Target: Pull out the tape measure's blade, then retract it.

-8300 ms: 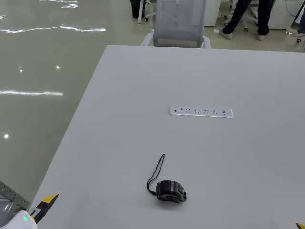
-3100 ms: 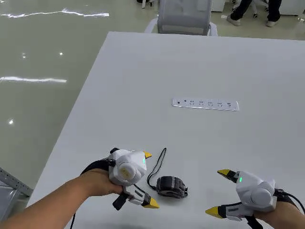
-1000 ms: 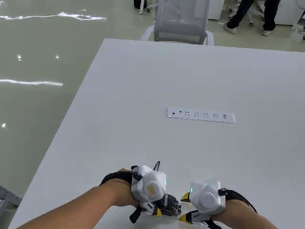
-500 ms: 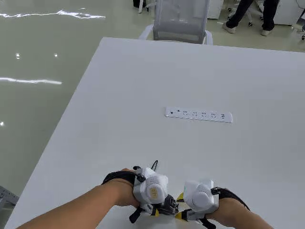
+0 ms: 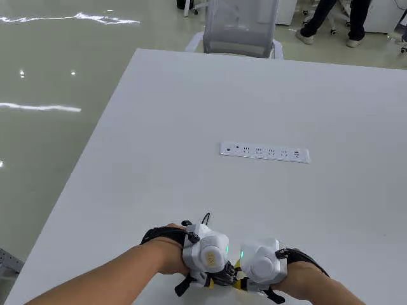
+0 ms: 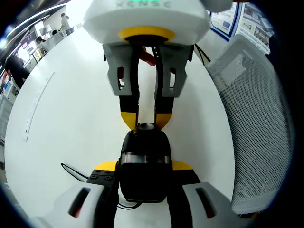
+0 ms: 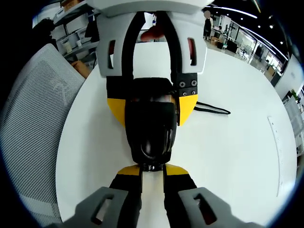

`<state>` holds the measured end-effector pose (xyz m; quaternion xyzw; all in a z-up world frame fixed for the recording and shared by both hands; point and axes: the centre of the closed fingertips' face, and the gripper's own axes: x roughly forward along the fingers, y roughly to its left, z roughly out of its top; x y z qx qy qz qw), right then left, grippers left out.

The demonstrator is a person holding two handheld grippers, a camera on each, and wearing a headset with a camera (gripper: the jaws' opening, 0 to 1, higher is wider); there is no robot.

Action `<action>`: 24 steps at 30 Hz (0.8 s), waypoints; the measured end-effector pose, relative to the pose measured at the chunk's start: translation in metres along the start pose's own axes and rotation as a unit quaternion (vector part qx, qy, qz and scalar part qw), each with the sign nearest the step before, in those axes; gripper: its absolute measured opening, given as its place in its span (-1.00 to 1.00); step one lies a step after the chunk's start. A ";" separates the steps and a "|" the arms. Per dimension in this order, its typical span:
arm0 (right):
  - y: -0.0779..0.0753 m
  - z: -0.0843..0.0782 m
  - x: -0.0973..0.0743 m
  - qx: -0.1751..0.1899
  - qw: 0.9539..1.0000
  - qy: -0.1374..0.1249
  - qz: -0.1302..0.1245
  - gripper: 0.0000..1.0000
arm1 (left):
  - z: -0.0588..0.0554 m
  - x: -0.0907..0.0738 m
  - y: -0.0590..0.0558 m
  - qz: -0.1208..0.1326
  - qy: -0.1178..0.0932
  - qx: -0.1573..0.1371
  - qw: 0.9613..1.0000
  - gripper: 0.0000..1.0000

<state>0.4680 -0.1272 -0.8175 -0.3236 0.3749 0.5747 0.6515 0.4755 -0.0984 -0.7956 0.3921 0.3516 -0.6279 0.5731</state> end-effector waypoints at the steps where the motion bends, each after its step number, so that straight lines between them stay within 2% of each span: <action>1: -0.003 0.001 -0.001 0.010 1.000 -0.002 -0.002 -0.70 | 0.000 -0.001 0.001 -0.002 -0.002 -0.001 1.000 -0.30; 9: -0.002 0.001 -0.003 0.023 1.000 -0.006 -0.001 -0.71 | 0.001 0.000 0.001 -0.001 -0.007 -0.012 1.000 -0.32; 14: -0.002 0.001 -0.003 0.033 0.999 0.003 0.000 -0.70 | 0.001 0.000 0.001 0.000 -0.006 -0.011 1.000 -0.32; 20: 0.000 0.001 -0.003 0.009 1.000 0.007 -0.002 -0.72 | 0.001 0.000 0.000 0.001 -0.006 -0.011 1.000 -0.32; 22: 0.000 0.001 -0.003 -0.010 1.000 0.009 -0.002 -0.73 | 0.001 0.000 0.000 0.001 -0.005 -0.011 1.000 -0.32; 24: 0.000 0.000 -0.003 -0.007 1.000 0.009 -0.002 -0.74 | 0.000 0.000 0.000 0.001 -0.004 -0.011 1.000 -0.33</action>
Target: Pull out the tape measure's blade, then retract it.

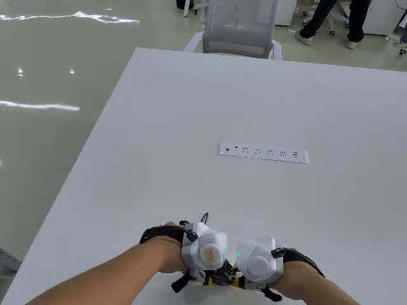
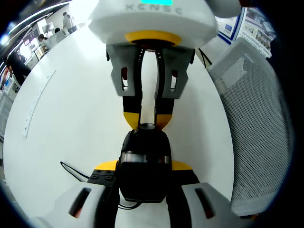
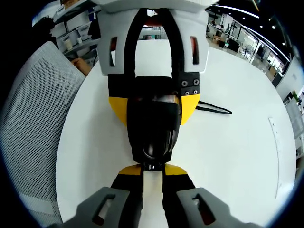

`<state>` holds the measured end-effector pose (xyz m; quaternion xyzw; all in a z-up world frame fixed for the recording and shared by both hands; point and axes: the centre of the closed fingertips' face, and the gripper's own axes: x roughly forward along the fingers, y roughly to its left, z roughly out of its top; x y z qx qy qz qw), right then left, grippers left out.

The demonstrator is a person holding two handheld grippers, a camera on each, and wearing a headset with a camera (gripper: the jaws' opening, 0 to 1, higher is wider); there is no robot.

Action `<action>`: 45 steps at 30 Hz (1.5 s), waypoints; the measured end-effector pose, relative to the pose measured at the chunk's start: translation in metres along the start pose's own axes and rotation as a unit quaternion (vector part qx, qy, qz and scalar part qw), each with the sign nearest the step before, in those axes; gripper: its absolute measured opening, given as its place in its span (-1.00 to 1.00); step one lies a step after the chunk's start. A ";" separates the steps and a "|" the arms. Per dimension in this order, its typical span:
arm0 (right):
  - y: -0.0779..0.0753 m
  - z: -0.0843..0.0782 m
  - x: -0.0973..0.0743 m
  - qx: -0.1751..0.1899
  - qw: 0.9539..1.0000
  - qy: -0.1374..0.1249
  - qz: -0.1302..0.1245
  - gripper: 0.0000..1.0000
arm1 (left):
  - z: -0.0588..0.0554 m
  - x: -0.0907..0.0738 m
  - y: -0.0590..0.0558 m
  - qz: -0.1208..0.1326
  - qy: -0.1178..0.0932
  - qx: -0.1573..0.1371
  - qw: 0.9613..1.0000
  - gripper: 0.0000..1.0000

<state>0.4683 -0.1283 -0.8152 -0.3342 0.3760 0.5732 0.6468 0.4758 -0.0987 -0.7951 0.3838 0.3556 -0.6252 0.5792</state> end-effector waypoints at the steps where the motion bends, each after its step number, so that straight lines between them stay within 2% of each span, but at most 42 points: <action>1: 0.000 0.000 0.000 0.000 1.000 0.000 0.000 -0.75 | 0.000 0.000 0.000 0.000 0.001 -0.001 1.000 -0.33; 5: -0.001 -0.002 0.000 0.001 1.000 0.004 0.003 -0.76 | 0.000 0.000 0.001 0.002 0.011 0.001 1.000 -0.33; 45: -0.002 -0.015 -0.006 0.002 1.000 0.022 0.007 -0.77 | 0.000 0.001 0.002 0.004 0.003 -0.013 1.000 -0.33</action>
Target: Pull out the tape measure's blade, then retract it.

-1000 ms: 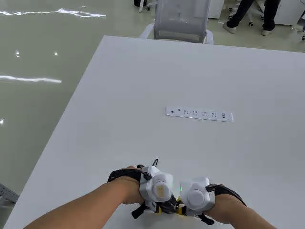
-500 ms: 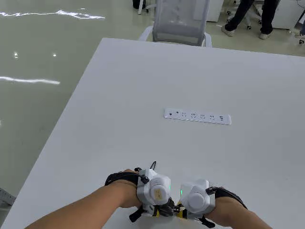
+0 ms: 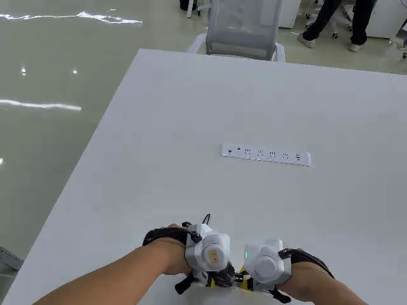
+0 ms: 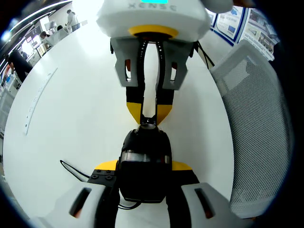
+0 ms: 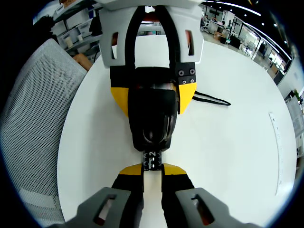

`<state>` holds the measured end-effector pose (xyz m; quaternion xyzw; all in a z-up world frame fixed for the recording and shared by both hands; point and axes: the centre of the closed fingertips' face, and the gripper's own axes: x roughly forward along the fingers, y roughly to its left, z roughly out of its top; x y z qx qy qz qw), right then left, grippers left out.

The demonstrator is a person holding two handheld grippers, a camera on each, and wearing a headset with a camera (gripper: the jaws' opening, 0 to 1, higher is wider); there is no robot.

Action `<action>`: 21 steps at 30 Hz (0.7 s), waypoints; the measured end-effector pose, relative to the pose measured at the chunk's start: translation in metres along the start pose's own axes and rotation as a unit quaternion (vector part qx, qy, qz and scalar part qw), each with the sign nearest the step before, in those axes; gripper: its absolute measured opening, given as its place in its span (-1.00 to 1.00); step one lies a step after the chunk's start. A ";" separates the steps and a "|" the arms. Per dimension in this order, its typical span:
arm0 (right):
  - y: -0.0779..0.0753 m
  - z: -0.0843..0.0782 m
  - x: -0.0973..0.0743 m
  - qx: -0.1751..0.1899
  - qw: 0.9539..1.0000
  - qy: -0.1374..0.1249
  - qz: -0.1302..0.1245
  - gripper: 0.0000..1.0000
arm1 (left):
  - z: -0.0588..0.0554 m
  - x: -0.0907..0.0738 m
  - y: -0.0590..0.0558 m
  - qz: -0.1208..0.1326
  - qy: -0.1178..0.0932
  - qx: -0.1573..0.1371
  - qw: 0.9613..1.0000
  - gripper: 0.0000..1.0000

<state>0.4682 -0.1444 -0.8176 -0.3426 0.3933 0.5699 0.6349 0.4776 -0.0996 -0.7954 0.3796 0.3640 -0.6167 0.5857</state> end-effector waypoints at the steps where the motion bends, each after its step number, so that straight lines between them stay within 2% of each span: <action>1: 0.000 0.000 0.000 0.002 1.000 0.000 -0.001 -0.77 | 0.000 0.000 0.000 0.000 0.000 0.000 1.000 -0.33; 8: 0.001 -0.003 -0.002 -0.015 1.000 0.011 -0.005 -0.78 | 0.000 0.001 0.000 -0.004 0.002 0.002 1.000 -0.33; 21: 0.000 -0.015 -0.007 0.006 1.000 0.013 -0.002 -0.78 | 0.001 0.002 0.000 -0.002 0.003 0.000 1.000 -0.33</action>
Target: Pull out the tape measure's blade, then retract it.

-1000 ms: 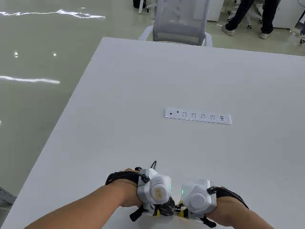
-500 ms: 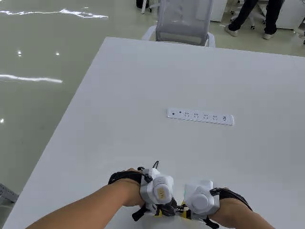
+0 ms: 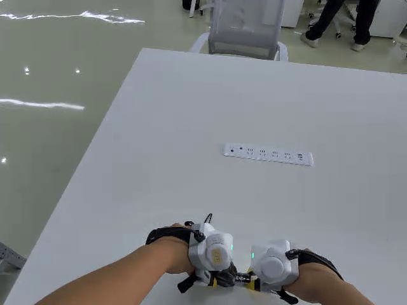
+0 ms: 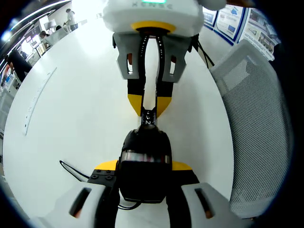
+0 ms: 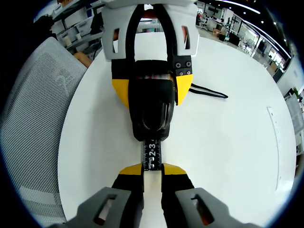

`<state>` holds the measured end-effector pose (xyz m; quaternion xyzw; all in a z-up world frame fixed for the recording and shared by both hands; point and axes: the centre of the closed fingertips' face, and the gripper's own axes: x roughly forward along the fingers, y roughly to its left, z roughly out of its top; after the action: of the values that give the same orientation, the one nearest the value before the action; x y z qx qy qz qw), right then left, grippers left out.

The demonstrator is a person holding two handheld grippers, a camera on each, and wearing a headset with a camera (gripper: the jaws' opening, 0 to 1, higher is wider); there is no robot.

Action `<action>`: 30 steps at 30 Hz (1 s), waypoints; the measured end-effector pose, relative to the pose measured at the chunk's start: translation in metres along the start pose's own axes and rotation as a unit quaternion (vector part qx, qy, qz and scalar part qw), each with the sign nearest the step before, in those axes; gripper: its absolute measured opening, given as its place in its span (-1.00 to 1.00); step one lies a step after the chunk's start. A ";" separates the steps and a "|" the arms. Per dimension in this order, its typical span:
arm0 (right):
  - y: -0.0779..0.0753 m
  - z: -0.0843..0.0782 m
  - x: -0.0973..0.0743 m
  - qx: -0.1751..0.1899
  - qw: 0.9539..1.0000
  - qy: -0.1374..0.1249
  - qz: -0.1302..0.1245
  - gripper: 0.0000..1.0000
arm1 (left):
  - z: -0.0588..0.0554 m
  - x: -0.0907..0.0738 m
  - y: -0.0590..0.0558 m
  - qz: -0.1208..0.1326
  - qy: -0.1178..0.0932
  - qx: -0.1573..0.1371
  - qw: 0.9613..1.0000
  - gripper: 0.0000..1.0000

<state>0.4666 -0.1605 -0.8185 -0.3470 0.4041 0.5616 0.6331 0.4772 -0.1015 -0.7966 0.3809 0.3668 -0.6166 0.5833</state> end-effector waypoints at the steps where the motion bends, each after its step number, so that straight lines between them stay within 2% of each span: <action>1: 0.000 -0.001 0.000 0.001 1.000 0.001 0.000 -0.78 | 0.000 0.000 0.000 0.000 0.000 0.000 1.000 -0.33; 30: -0.001 -0.025 -0.012 0.004 1.000 0.012 -0.002 -0.78 | -0.001 0.001 0.000 0.001 -0.002 -0.005 1.000 -0.32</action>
<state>0.4636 -0.1882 -0.8184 -0.3522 0.4134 0.5544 0.6306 0.4776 -0.1014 -0.7977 0.3774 0.3680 -0.6148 0.5867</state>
